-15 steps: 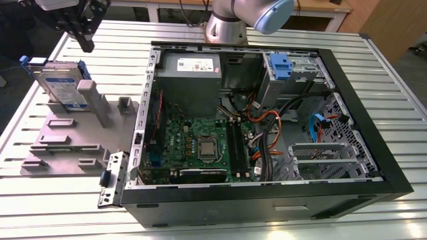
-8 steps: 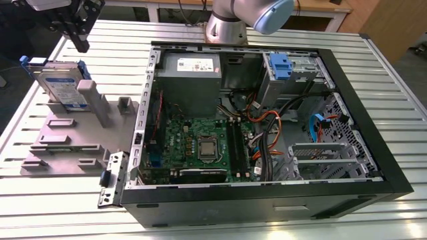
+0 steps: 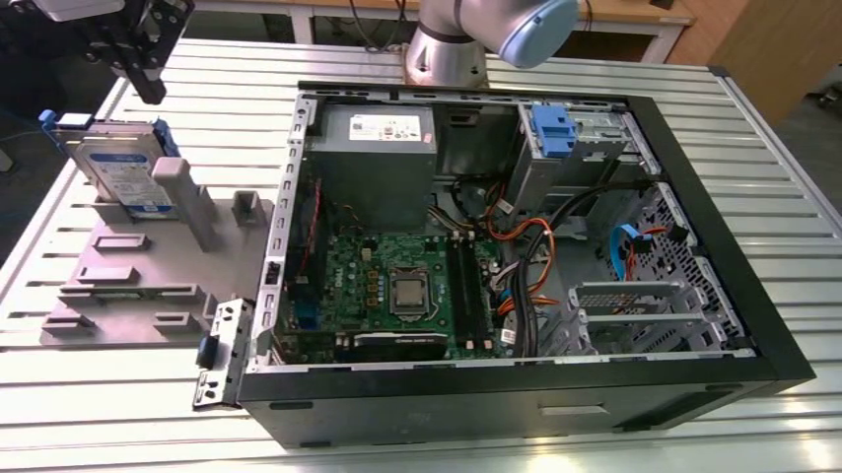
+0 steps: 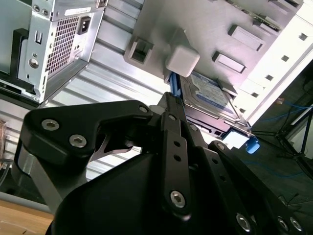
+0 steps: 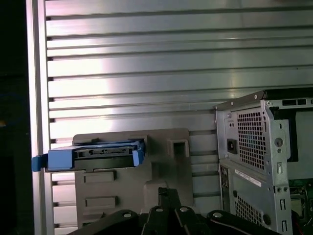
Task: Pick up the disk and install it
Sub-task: 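Reach for the disk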
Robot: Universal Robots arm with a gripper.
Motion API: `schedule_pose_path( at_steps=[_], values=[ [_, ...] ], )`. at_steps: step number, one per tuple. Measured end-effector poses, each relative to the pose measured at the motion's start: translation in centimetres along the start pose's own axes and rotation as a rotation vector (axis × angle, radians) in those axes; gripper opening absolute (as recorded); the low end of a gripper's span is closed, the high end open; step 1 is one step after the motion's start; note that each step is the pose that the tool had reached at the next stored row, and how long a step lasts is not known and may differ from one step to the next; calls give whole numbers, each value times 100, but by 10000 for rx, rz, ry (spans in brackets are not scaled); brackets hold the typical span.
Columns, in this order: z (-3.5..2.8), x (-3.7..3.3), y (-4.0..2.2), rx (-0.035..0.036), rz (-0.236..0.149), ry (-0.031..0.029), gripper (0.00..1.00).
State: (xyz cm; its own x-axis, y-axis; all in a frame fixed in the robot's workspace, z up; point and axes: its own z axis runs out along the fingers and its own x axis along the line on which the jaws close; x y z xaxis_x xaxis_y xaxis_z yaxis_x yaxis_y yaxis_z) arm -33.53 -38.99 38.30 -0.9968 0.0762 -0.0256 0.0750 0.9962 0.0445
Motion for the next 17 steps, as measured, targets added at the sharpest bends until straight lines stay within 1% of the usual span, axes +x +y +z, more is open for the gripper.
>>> schedule_pose_path(
  at_steps=[10, 17],
  values=[
    [10, 130, 0, 1, 0, 1, 11],
    [28, 256, 11, 0, 0, 0, 11]
  ],
)
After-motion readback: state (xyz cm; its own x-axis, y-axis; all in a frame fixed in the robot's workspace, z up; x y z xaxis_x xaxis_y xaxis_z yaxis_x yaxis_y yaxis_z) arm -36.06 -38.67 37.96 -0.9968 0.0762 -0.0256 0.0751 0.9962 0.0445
